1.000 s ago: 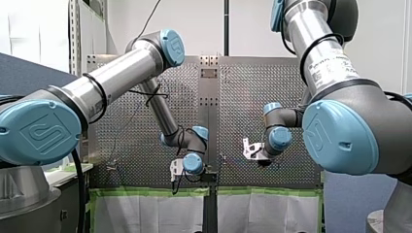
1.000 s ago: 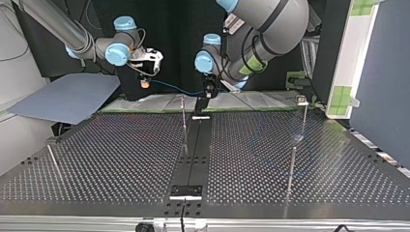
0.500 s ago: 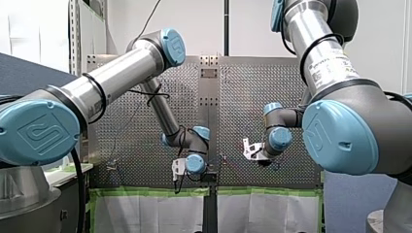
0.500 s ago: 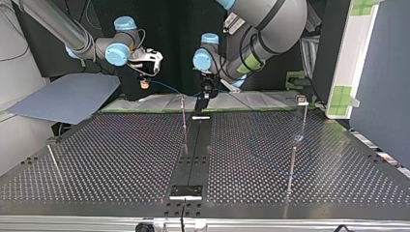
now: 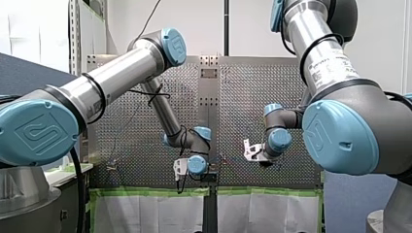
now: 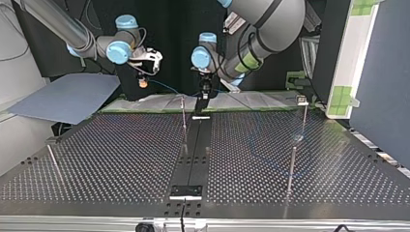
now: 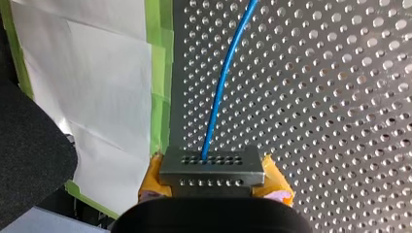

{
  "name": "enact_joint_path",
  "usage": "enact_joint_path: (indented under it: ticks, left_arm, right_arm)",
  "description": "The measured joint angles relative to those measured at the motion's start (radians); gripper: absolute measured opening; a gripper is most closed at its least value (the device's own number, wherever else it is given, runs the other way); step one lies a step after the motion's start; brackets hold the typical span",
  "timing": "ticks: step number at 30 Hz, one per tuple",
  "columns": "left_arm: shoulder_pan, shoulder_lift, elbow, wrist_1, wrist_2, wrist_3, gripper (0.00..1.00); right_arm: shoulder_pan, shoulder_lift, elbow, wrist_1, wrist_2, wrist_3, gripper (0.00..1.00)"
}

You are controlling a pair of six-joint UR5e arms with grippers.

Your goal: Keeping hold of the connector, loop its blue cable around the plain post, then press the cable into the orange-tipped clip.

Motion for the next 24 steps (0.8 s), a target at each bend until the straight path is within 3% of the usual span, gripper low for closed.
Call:
enact_joint_path:
  ticks: [7, 16, 24]
  left_arm:
    - [-0.013, -0.002, 0.000, 0.012, -0.004, 0.003, 0.00]
    - [-0.016, -0.008, 0.007, 0.018, -0.008, -0.002, 0.00]
    - [-0.012, -0.023, 0.018, 0.007, -0.006, -0.003, 0.00]
  right_arm:
    - [-0.006, 0.000, 0.016, -0.056, 0.009, 0.027, 0.00]
    - [-0.019, 0.032, 0.009, -0.077, -0.004, 0.021, 0.00]
    - [-0.022, 0.053, -0.007, -0.063, -0.023, 0.020, 0.00]
